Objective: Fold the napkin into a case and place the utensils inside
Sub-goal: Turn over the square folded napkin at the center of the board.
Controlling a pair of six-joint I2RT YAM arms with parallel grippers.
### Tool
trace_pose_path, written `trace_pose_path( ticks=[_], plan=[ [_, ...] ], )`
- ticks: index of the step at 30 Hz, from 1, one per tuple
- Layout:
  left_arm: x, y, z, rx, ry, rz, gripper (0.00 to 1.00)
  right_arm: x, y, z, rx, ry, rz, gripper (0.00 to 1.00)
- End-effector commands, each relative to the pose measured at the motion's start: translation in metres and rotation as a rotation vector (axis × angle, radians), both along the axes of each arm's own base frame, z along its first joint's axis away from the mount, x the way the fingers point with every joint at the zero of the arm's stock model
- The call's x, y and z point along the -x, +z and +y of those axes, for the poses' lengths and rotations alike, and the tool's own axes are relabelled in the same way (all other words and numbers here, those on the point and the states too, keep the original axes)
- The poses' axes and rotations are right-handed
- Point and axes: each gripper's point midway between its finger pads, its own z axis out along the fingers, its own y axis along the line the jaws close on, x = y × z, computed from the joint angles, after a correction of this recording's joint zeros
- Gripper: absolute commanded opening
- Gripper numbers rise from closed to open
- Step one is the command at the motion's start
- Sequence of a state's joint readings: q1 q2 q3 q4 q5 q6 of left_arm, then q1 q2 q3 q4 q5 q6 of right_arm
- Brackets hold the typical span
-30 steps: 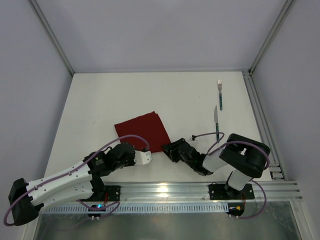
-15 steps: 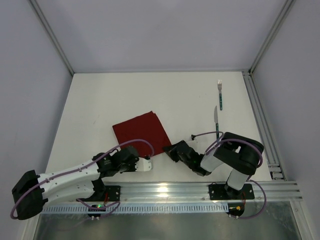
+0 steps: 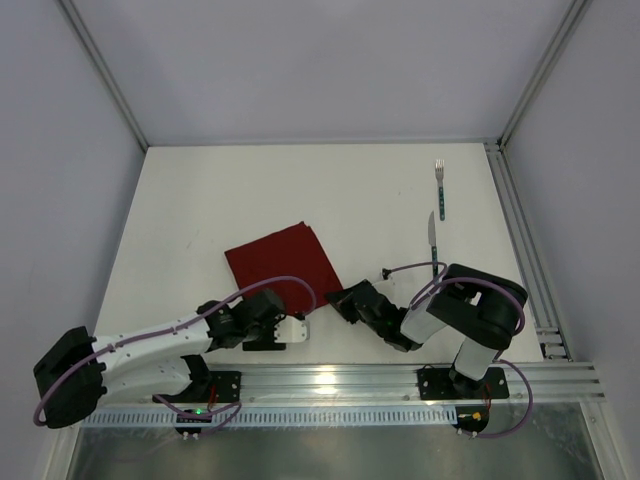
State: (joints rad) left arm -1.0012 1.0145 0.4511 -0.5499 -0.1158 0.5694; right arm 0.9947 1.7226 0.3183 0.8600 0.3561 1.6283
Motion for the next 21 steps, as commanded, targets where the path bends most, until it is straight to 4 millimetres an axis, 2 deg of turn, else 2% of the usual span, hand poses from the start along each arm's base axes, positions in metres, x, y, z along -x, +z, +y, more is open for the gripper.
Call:
trace_pose_path(
  ticks=[1, 7, 17, 20, 21],
  plan=[
    [-0.007, -0.001, 0.002, -0.029, 0.013, -0.029, 0.64, 0.000, -0.024, -0.019, 0.121, -0.024, 0.014, 0.04],
    [-0.012, -0.011, 0.003, -0.074, 0.033, -0.035, 0.61, -0.002, -0.021, -0.018, 0.115, -0.031, 0.006, 0.04],
    [-0.010, -0.020, 0.010, -0.132, 0.026, -0.017, 0.27, -0.008, -0.009, -0.016, 0.167, -0.012, -0.046, 0.04],
    [-0.012, -0.016, 0.008, -0.115, 0.047, -0.027, 0.10, -0.013, 0.002, -0.015, 0.182, -0.001, -0.085, 0.04],
    [-0.014, -0.014, 0.007, -0.104, 0.061, -0.034, 0.00, -0.016, 0.005, -0.016, 0.205, 0.008, -0.104, 0.04]
  ],
)
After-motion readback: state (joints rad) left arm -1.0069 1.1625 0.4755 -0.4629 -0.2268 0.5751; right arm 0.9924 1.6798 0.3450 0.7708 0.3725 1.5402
